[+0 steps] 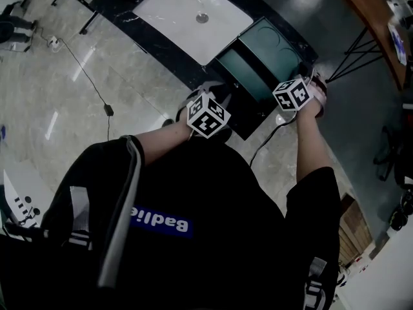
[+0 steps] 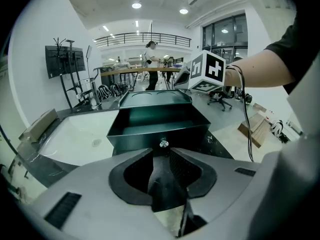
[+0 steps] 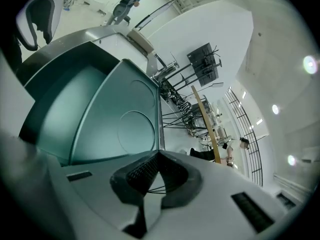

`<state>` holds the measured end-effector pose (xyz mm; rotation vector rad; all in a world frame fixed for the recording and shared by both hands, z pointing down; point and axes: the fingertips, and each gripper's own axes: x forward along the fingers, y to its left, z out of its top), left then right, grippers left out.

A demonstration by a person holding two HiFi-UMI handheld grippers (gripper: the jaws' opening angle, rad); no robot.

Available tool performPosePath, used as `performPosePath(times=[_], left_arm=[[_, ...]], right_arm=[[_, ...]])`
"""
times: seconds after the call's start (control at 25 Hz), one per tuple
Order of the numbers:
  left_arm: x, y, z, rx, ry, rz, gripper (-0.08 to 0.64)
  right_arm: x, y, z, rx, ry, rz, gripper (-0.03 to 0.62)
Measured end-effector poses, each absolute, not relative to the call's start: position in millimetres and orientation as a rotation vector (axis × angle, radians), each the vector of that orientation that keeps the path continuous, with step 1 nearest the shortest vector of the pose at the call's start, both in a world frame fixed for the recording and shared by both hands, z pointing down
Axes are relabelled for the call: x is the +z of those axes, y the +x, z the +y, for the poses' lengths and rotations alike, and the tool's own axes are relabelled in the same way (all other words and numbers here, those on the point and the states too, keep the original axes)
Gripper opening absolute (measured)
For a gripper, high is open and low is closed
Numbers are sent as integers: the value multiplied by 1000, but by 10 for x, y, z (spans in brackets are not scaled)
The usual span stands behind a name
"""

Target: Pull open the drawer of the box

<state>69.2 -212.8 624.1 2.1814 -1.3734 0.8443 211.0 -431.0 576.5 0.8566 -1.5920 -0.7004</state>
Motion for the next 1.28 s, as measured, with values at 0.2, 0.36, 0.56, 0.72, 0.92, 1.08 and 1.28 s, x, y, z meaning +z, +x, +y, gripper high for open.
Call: performPosePath(times=[0.2,0.36,0.56,0.72,0.92,1.08,1.28], left_arm=[[6169,544,-1975,836,2259,-1283,80],[6111,377,-1754,841,2319,-1197,80],[5964,104,-1564,787,2380,-1157,80],[5876,-58,-1418,759,2431,-1124,80],[5766,-168,-1227,697,2501,-1067,80],[5667,-253,-1135,621,2531,-1050,80],[5384,-361,-1066,485,2528,-1038,80]], right_arm=[[5597,2069,-3983,-624,948,-1573,-1],[5475,1987,-3605,-549,1040,-1564,0],[5384,1780,-3085,-448,1154,-1579,0],[5400,1606,-2623,-368,1227,-1591,0],[5413,1411,-2147,-287,1300,-1601,0],[5407,1231,-1809,-227,1338,-1633,0],[5285,933,-1373,-149,1375,-1728,0]])
